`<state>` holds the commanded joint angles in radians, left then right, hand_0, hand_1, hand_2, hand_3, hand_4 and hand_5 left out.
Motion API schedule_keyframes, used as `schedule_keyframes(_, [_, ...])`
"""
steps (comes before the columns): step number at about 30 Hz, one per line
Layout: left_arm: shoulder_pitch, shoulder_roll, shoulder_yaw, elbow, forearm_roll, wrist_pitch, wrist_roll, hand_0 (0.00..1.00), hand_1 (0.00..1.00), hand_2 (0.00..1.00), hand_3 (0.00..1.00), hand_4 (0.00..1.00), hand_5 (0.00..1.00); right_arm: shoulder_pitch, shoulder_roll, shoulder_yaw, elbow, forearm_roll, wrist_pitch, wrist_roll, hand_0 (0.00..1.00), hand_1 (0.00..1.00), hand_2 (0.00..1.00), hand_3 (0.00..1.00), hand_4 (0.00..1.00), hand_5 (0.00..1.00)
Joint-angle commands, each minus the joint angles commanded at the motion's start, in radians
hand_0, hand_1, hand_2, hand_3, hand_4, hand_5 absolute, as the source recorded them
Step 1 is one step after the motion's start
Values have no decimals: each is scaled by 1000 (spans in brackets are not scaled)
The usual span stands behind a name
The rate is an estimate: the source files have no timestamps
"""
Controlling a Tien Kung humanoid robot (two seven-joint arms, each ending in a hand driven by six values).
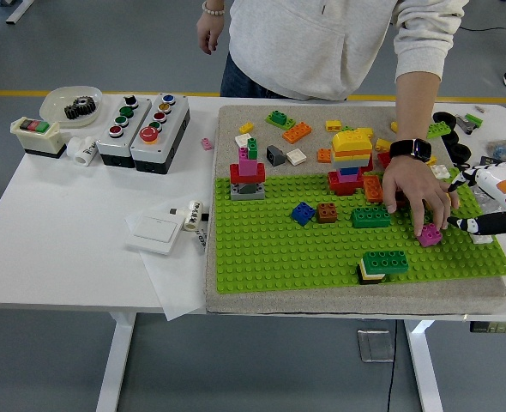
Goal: Pick up the brick,pile it on top of brick,press brick,pick up the brick,pile it on top of brick,press brick
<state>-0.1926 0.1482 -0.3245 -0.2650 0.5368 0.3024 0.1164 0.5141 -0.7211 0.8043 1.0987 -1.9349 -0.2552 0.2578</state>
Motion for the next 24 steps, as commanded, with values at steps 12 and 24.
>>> schedule_keyframes(12, [-2, 1, 0, 1, -1, 0, -1, 791, 799, 763, 623, 682, 640, -15, -21, -7, 19, 5, 36, 27, 584, 613, 675, 619, 831, 398])
schedule_keyframes(24, [-9, 0, 6, 0, -10, 0, -2, 790, 799, 764, 622, 682, 640, 49, 23, -96, -32, 9, 46, 37, 584, 614, 674, 617, 829, 399])
